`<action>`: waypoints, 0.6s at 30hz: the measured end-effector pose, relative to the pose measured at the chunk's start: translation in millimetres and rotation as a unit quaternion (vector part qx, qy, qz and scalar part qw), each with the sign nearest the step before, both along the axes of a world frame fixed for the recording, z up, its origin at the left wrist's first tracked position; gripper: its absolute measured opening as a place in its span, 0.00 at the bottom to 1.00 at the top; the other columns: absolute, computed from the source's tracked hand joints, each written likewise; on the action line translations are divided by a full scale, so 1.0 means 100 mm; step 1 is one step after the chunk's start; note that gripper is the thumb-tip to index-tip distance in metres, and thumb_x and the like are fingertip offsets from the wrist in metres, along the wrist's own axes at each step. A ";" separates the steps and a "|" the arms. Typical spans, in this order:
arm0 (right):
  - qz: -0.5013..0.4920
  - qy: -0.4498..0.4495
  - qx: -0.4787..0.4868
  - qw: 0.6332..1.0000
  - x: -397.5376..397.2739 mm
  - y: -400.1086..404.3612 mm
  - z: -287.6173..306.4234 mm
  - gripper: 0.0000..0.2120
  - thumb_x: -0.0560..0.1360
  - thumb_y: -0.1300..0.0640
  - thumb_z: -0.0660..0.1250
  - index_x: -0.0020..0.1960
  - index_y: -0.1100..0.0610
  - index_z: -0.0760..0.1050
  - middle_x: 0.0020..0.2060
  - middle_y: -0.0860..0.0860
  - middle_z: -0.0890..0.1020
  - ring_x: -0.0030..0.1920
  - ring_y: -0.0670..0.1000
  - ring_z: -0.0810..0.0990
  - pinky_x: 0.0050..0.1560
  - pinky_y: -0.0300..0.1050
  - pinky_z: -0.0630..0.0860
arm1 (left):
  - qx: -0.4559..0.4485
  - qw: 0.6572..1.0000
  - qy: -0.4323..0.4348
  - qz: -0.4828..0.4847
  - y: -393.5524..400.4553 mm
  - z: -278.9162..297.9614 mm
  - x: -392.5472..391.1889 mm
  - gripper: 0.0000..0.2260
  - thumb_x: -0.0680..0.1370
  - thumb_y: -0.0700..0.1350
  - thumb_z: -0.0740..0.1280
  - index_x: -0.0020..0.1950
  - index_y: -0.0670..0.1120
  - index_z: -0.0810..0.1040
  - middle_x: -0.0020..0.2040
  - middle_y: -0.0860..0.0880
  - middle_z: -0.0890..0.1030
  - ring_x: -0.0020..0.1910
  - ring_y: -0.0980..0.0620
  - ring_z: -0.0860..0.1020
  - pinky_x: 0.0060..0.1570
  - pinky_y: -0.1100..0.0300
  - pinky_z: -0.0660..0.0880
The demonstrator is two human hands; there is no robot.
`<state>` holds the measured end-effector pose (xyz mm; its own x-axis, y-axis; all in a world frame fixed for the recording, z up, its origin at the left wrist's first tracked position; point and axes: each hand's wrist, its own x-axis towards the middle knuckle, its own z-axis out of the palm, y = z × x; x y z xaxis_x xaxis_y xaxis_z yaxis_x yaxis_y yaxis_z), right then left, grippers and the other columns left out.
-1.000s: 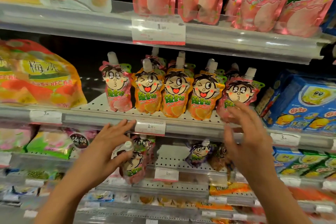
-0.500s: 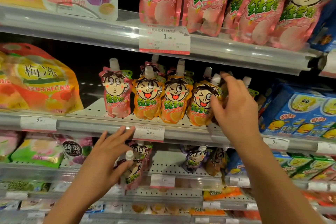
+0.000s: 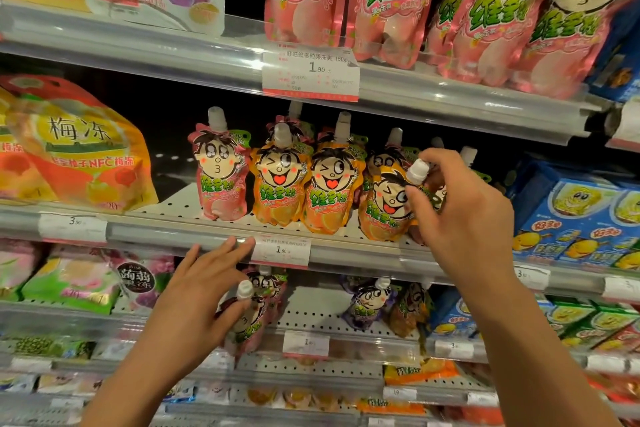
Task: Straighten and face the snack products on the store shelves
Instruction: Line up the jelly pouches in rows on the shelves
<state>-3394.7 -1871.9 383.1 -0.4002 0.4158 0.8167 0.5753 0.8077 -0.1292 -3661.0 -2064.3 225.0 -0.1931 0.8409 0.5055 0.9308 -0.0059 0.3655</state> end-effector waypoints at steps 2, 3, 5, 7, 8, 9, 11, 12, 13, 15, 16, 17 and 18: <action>0.015 0.019 0.013 1.000 0.06 -0.01 0.00 0.15 0.76 0.58 0.74 0.61 0.57 0.77 0.49 0.51 0.83 0.43 0.54 0.82 0.35 0.51 0.78 | 0.002 1.000 0.002 0.006 0.00 0.00 0.02 0.11 0.77 0.61 0.60 0.50 0.58 0.78 0.79 0.65 0.61 0.79 0.60 0.58 0.77 0.42 0.57; 0.024 0.033 0.017 0.999 0.09 -0.02 0.00 0.14 0.76 0.59 0.73 0.61 0.58 0.77 0.51 0.52 0.83 0.45 0.55 0.83 0.36 0.53 0.79 | 0.002 1.000 0.004 0.009 0.00 0.00 0.03 0.12 0.77 0.62 0.60 0.51 0.58 0.78 0.79 0.64 0.62 0.79 0.59 0.58 0.77 0.42 0.57; 0.043 0.064 0.021 0.997 0.15 -0.06 0.01 0.14 0.76 0.60 0.73 0.61 0.59 0.77 0.52 0.53 0.83 0.47 0.55 0.83 0.39 0.54 0.79 | -0.003 1.000 0.007 0.014 0.00 -0.01 0.04 0.12 0.77 0.62 0.60 0.51 0.57 0.78 0.79 0.63 0.63 0.79 0.58 0.59 0.77 0.43 0.56; 0.064 0.097 0.012 0.993 0.22 -0.14 0.00 0.13 0.77 0.60 0.72 0.60 0.59 0.76 0.50 0.52 0.83 0.43 0.51 0.82 0.38 0.49 0.79 | -0.008 1.000 0.007 0.018 0.00 -0.01 0.04 0.12 0.77 0.61 0.60 0.51 0.57 0.78 0.79 0.63 0.62 0.80 0.58 0.59 0.77 0.42 0.56; 0.075 0.111 0.005 0.991 0.25 -0.19 -0.01 0.13 0.77 0.60 0.72 0.60 0.59 0.76 0.48 0.50 0.82 0.39 0.50 0.81 0.35 0.48 0.78 | -0.009 1.000 0.005 0.018 0.00 -0.01 0.03 0.11 0.77 0.61 0.60 0.51 0.57 0.77 0.79 0.64 0.62 0.80 0.58 0.59 0.77 0.42 0.56; 0.085 0.123 -0.002 0.989 0.27 -0.23 -0.02 0.13 0.77 0.60 0.73 0.59 0.60 0.75 0.45 0.48 0.81 0.35 0.50 0.79 0.33 0.49 0.77 | -0.009 1.000 0.002 0.018 0.00 -0.01 0.04 0.11 0.77 0.61 0.60 0.50 0.57 0.77 0.79 0.64 0.62 0.80 0.58 0.58 0.77 0.42 0.56; 0.108 0.139 -0.011 0.984 0.33 -0.31 -0.04 0.13 0.76 0.61 0.73 0.59 0.60 0.76 0.43 0.45 0.79 0.33 0.50 0.78 0.31 0.49 0.75 | -0.007 1.000 -0.002 0.018 0.01 -0.01 0.05 0.11 0.77 0.60 0.60 0.50 0.57 0.77 0.79 0.63 0.63 0.80 0.58 0.59 0.77 0.41 0.56; 0.122 0.147 -0.019 0.981 0.36 -0.36 -0.06 0.13 0.76 0.61 0.74 0.59 0.60 0.76 0.45 0.42 0.79 0.35 0.48 0.79 0.32 0.48 0.76 | -0.006 1.000 -0.003 0.019 0.01 -0.01 0.05 0.11 0.76 0.60 0.61 0.50 0.56 0.78 0.79 0.62 0.63 0.79 0.57 0.59 0.77 0.41 0.56; 0.134 0.153 -0.031 0.979 0.37 -0.41 -0.08 0.15 0.75 0.62 0.74 0.59 0.59 0.75 0.49 0.39 0.79 0.38 0.46 0.80 0.34 0.44 0.77 | -0.005 1.000 -0.003 0.019 0.01 -0.01 0.06 0.10 0.76 0.59 0.61 0.49 0.56 0.78 0.79 0.61 0.64 0.79 0.57 0.60 0.76 0.41 0.56; 0.148 0.148 -0.067 0.975 0.39 -0.50 -0.16 0.18 0.74 0.63 0.74 0.61 0.56 0.74 0.53 0.37 0.78 0.46 0.40 0.82 0.42 0.37 0.81 | -0.008 1.000 -0.003 0.020 0.00 -0.02 0.06 0.07 0.77 0.57 0.66 0.49 0.55 0.78 0.79 0.61 0.64 0.79 0.57 0.59 0.76 0.41 0.56; 0.157 0.134 -0.093 0.974 0.39 -0.53 -0.22 0.19 0.73 0.64 0.75 0.61 0.56 0.74 0.53 0.39 0.79 0.49 0.38 0.82 0.44 0.33 0.80 | -0.011 1.000 -0.003 0.021 0.00 -0.03 0.06 0.06 0.76 0.54 0.69 0.50 0.55 0.79 0.79 0.61 0.64 0.79 0.57 0.59 0.76 0.41 0.56; 0.165 0.113 -0.128 0.971 0.37 -0.54 -0.29 0.20 0.72 0.64 0.75 0.62 0.56 0.75 0.53 0.41 0.81 0.51 0.37 0.83 0.44 0.29 0.80 | -0.014 1.000 -0.003 0.022 0.00 -0.03 0.06 0.06 0.75 0.52 0.72 0.50 0.54 0.79 0.79 0.61 0.64 0.79 0.57 0.59 0.77 0.41 0.56; 0.174 0.086 -0.171 0.966 0.35 -0.55 -0.37 0.22 0.71 0.64 0.76 0.63 0.54 0.76 0.52 0.39 0.82 0.51 0.37 0.83 0.43 0.28 0.79 | -0.016 1.000 -0.002 0.022 0.00 -0.03 0.06 0.07 0.74 0.51 0.73 0.50 0.54 0.80 0.79 0.61 0.64 0.79 0.57 0.59 0.77 0.41 0.55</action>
<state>-3359.9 -1926.8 346.1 -0.4347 0.5386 0.7217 0.2237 0.8409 -0.4929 -3655.0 -2064.6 222.3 -0.2326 0.8475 0.4772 0.9281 0.0468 0.3693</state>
